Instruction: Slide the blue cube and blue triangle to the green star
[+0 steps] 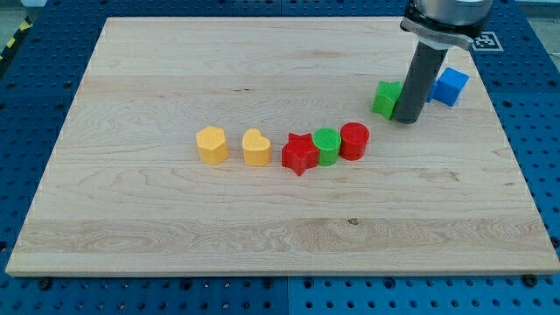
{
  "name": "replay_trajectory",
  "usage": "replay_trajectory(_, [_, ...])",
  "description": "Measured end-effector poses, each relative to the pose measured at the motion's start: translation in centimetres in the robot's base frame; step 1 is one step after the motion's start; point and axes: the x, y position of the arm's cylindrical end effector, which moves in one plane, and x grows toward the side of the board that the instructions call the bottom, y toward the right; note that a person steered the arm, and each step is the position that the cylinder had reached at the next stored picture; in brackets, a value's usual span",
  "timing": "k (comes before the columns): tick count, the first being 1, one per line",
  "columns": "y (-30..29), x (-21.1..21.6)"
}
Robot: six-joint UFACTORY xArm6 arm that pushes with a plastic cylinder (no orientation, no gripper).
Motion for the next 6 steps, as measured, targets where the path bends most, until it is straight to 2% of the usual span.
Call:
replay_trajectory(2, [-4.9,-2.3])
replay_trajectory(3, [-0.9,-0.3])
replay_trajectory(4, [7.2,2.1])
replay_trajectory(5, [16.1,1.7])
replay_trajectory(6, [17.5,0.2])
